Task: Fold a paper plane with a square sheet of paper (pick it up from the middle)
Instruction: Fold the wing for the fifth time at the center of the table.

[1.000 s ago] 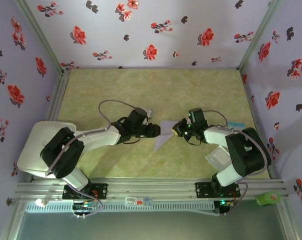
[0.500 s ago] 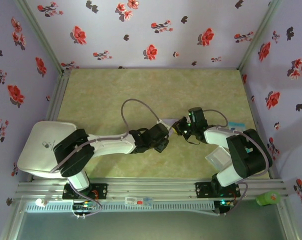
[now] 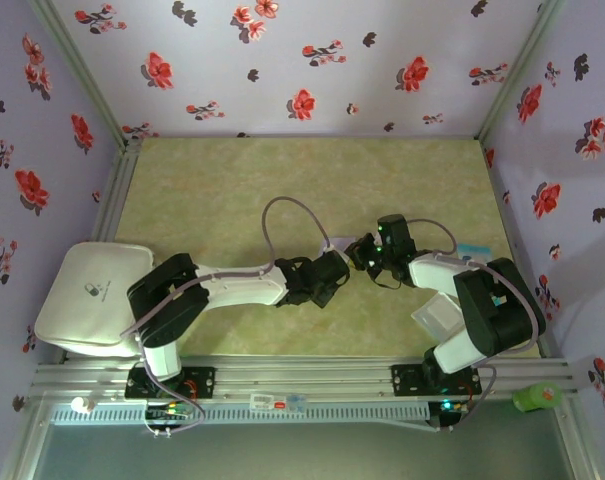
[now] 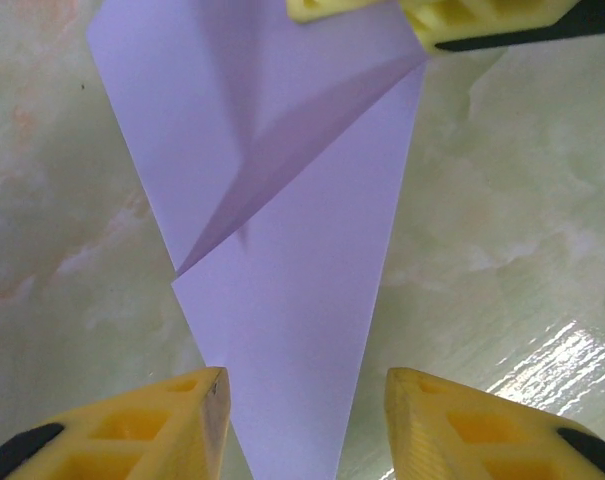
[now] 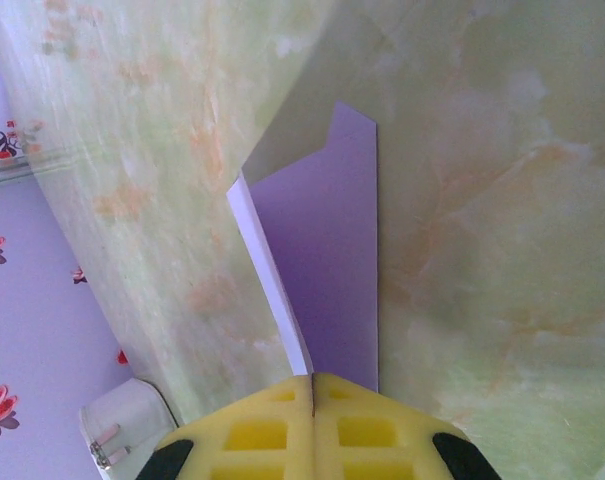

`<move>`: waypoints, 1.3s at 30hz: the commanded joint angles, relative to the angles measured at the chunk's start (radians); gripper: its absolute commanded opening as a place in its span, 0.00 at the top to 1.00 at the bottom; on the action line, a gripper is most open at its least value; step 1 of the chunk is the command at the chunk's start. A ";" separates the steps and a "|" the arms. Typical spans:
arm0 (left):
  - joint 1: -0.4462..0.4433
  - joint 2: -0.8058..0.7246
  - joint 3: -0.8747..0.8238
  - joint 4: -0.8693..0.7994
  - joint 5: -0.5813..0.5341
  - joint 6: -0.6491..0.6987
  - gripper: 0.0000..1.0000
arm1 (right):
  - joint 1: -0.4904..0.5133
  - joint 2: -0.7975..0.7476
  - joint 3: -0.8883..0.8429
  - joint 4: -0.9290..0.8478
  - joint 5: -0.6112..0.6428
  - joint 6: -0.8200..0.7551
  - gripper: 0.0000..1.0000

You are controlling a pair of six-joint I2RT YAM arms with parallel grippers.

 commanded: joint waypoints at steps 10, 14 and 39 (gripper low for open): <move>-0.009 0.055 0.049 -0.043 -0.026 0.016 0.65 | 0.007 0.003 0.009 0.026 0.002 0.022 1.00; -0.010 0.064 0.053 -0.055 -0.040 0.016 0.71 | 0.006 -0.004 0.007 0.022 0.002 0.019 1.00; -0.010 0.066 0.046 -0.057 -0.065 0.005 0.96 | 0.004 -0.049 0.026 -0.082 0.026 -0.053 0.87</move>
